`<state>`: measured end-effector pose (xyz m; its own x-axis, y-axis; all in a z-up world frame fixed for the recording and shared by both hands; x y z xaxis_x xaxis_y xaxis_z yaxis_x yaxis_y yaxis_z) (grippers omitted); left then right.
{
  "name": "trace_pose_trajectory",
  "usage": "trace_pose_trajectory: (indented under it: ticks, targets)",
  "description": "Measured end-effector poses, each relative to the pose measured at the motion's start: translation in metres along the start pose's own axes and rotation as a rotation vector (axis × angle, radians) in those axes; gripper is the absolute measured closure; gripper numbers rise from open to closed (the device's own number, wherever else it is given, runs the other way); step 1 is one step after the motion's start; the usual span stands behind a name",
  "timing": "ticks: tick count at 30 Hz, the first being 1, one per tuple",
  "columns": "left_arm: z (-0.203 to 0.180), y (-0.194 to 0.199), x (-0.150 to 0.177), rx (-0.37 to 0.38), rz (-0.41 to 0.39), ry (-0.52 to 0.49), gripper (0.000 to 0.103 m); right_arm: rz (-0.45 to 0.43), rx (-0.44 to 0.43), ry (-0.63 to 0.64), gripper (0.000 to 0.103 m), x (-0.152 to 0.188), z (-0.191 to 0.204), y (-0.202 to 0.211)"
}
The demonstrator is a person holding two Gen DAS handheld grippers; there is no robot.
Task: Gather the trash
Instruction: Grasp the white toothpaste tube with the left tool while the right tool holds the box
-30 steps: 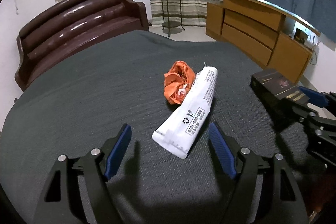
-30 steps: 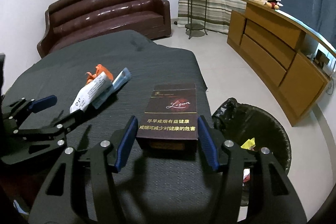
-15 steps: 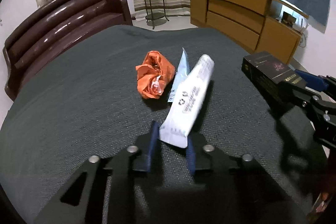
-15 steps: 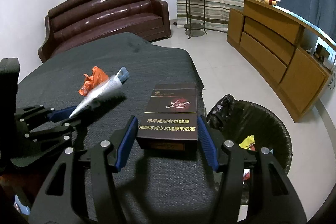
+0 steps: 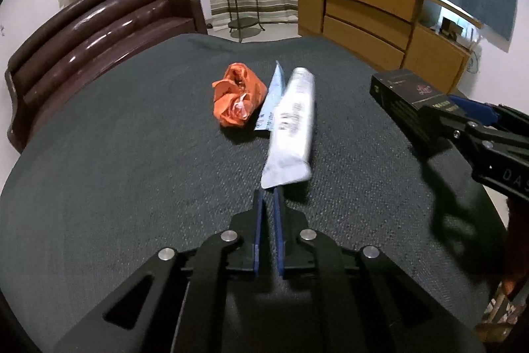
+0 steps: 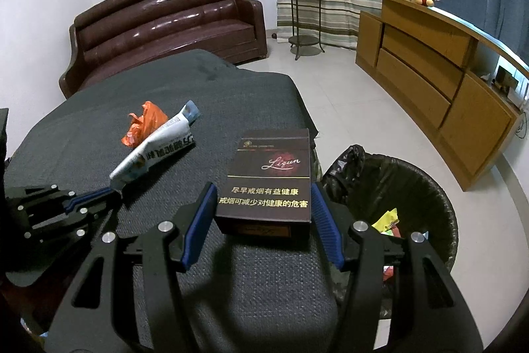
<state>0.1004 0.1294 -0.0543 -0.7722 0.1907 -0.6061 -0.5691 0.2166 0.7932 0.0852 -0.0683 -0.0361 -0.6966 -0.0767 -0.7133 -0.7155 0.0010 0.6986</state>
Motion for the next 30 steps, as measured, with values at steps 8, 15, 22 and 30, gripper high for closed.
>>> trace_pose_trajectory:
  ticks: [8, 15, 22, 30]
  targets:
    - [-0.01, 0.005, -0.011, 0.014, -0.046, 0.005, 0.051, 0.0, 0.017, -0.009, 0.046, 0.006, -0.008, 0.002]
    - [-0.023, -0.002, -0.019, 0.035, -0.045, -0.029, 0.046, 0.002, 0.032, -0.029, 0.046, 0.008, -0.021, 0.005]
    - [-0.034, -0.016, -0.029, 0.036, -0.039, -0.05, 0.046, 0.003, 0.031, -0.034, 0.046, 0.008, -0.025, 0.005]
    - [-0.041, -0.027, -0.028, 0.056, -0.005, -0.069, 0.065, 0.007, 0.033, -0.048, 0.046, 0.01, -0.033, 0.002]
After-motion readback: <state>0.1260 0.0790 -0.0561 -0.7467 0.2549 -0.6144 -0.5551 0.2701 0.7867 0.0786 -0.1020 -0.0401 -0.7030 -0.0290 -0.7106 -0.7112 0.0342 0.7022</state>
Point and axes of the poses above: each gripper's, at about its wrist camera, not at the fingertips, and y roughly against the way its jaws point, z to its left, x to its underside, the point moved 2 cm from there along -y, roughly the way its jaws point, and after that the axes turned 11 degrees about y, right-handed, at the moved point
